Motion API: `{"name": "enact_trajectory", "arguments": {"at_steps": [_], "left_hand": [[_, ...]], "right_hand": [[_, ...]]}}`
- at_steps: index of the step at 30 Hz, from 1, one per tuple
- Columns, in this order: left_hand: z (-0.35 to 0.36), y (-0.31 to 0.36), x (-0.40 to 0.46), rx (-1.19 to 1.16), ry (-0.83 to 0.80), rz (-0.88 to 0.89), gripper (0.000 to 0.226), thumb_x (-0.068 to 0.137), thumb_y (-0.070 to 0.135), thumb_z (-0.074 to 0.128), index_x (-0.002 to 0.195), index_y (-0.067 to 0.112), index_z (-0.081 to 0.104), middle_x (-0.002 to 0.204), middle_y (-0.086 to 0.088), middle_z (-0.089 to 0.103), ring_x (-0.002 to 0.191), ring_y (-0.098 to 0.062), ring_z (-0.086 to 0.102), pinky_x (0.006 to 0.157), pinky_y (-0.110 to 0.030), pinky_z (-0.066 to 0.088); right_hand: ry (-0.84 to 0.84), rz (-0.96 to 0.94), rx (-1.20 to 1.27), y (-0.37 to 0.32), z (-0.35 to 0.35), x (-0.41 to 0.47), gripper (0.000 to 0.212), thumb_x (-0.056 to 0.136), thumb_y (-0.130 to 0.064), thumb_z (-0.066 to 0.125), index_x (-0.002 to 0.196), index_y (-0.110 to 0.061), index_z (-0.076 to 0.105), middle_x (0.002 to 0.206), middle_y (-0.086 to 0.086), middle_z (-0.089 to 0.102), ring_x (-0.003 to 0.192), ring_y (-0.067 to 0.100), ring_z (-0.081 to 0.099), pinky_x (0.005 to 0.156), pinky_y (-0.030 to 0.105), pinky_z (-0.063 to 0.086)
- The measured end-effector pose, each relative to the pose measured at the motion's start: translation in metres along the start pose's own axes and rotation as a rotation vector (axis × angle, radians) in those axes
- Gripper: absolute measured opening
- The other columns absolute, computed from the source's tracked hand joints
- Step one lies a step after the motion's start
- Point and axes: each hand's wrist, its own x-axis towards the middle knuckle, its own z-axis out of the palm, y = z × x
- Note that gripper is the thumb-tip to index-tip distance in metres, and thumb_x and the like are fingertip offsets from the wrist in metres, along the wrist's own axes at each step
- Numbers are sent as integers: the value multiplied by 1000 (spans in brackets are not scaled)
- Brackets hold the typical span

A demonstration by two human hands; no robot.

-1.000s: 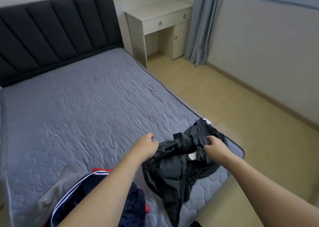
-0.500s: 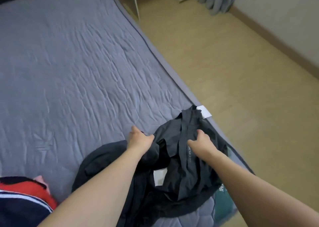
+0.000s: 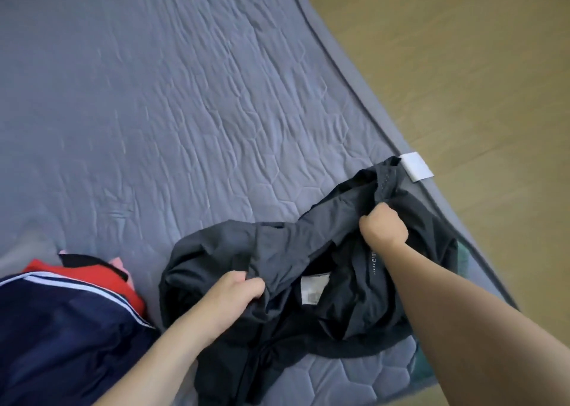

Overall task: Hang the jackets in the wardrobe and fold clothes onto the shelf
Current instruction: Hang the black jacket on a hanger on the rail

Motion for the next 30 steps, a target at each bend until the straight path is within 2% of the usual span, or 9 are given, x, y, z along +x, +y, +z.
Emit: {"name": "enact_trajectory", "arguments": {"at_steps": [3, 7, 11, 14, 16, 19, 22, 26, 30], "left_hand": [[-4, 23, -20, 14, 75, 73, 42, 61, 45, 61, 73, 5, 65, 75, -4, 64, 72, -16, 59, 72, -32, 41], [-28, 78, -81, -299, 385, 233, 46, 59, 46, 64, 71, 1, 64, 71, -10, 65, 66, -21, 61, 65, -33, 45], [-76, 114, -181, -741, 614, 303, 18, 71, 26, 67, 72, 9, 70, 76, -11, 72, 72, -24, 69, 68, -31, 51], [-131, 117, -276, -958, 795, 373, 8, 79, 17, 65, 72, 16, 67, 77, -3, 72, 71, -19, 68, 72, -31, 50], [-178, 105, -354, -1076, 904, 471, 3, 79, 17, 65, 77, 16, 67, 81, -3, 73, 75, -20, 69, 72, -32, 52], [-238, 75, -473, -1167, 1024, 636, 11, 78, 17, 65, 86, 11, 66, 88, -9, 71, 84, -26, 68, 81, -39, 52], [-287, 28, -598, -1151, 1182, 814, 10, 74, 20, 66, 80, 12, 65, 86, -10, 68, 80, -25, 67, 76, -38, 51], [-334, -53, -743, -1095, 1377, 995, 7, 73, 23, 66, 72, 17, 67, 76, -3, 70, 72, -16, 69, 66, -32, 55], [-375, -143, -849, -1073, 1488, 1104, 28, 67, 27, 68, 86, 8, 61, 80, -8, 67, 80, -23, 67, 74, -37, 55]], "right_hand": [[-15, -50, 2, -2, -16, -25, 20, 89, -20, 47, 101, -7, 55, 102, 13, 61, 91, 33, 58, 79, 38, 48], [2, 39, 376, -28, -49, -84, 21, 87, -14, 45, 98, -1, 58, 112, 22, 62, 98, 37, 57, 83, 38, 44], [-109, 107, 935, -125, -74, -210, 24, 94, -15, 42, 104, -3, 60, 97, 16, 58, 65, 19, 51, 69, 34, 44], [-293, -99, 1056, -208, -103, -326, 26, 88, -34, 42, 88, -11, 55, 94, 3, 61, 71, 15, 53, 72, 37, 46], [-424, -342, 1022, -255, -124, -409, 24, 78, -43, 54, 91, -23, 56, 90, -5, 64, 77, 13, 61, 63, 31, 47], [-548, -689, 821, -305, -132, -514, 26, 77, -22, 64, 97, -31, 50, 91, -5, 67, 77, 11, 67, 57, 22, 53], [-626, -786, 659, -355, -119, -626, 27, 82, -13, 60, 106, -23, 52, 96, 2, 66, 84, 21, 66, 72, 33, 58], [-587, -995, 596, -409, -77, -783, 14, 86, -13, 47, 89, -15, 60, 74, 3, 62, 65, 20, 56, 58, 30, 45], [-621, -1221, 593, -448, -26, -939, 23, 84, -20, 40, 101, -18, 55, 97, 6, 63, 87, 23, 60, 75, 37, 51]]}}
